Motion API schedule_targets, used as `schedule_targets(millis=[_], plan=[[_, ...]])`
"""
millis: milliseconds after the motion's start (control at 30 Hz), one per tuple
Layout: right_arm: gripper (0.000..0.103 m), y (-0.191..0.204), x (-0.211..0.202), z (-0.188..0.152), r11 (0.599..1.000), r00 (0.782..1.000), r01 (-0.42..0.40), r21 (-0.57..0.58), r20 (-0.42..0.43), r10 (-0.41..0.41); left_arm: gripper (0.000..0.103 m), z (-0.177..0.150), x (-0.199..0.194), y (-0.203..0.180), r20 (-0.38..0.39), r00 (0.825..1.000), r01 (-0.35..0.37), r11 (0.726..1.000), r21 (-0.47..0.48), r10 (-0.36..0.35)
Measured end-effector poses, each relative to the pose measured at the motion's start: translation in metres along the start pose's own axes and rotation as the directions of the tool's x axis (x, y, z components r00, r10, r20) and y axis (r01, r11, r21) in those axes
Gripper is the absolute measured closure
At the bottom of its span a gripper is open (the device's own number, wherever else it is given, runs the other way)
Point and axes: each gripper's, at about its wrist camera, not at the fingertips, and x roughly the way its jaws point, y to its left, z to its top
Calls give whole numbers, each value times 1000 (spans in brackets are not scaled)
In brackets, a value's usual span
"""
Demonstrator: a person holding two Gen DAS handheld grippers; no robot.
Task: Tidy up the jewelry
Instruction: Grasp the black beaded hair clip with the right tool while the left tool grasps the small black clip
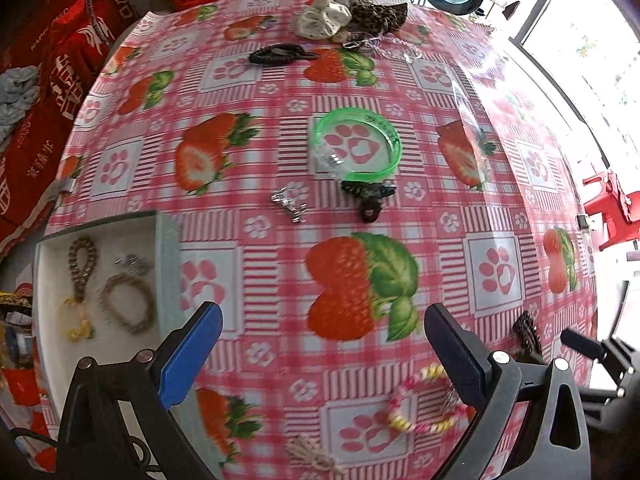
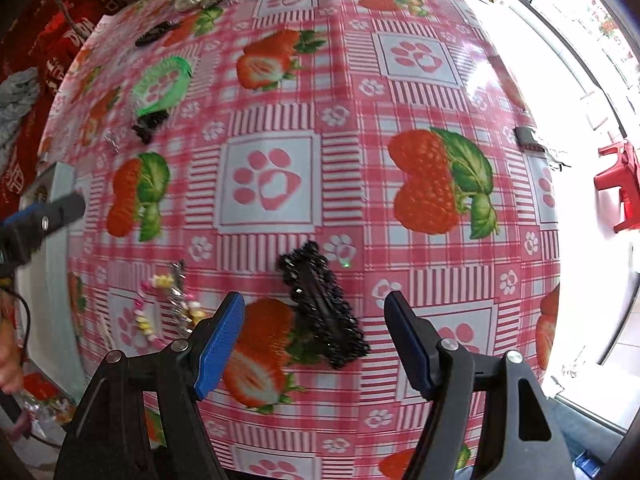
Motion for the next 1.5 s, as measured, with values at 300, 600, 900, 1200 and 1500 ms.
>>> schedule_targets(millis=[300,600,900,1200,1500], plan=[[28,-9,15,-7,999,999,41,-36,-17,-42,16,20,26,-20,-8,1000,-6,1000,12,6],[29,-14,27,-10,996,998,58,-61,-13,-59,30,40,47,-37,-7,1000,-2,999,39,2],[58,12,28,-14,989,997,80,-124,21,-78,44,52,59,-45,4,1000,-12,999,53,12],[71,13,14,-7,988,997,75,-134,27,-72,79,52,58,-40,23,1000,1,999,39,-2],[71,11,0,2,994,998,27,-103,51,-22,79,48,45,-34,52,998,39,998,43,-41]])
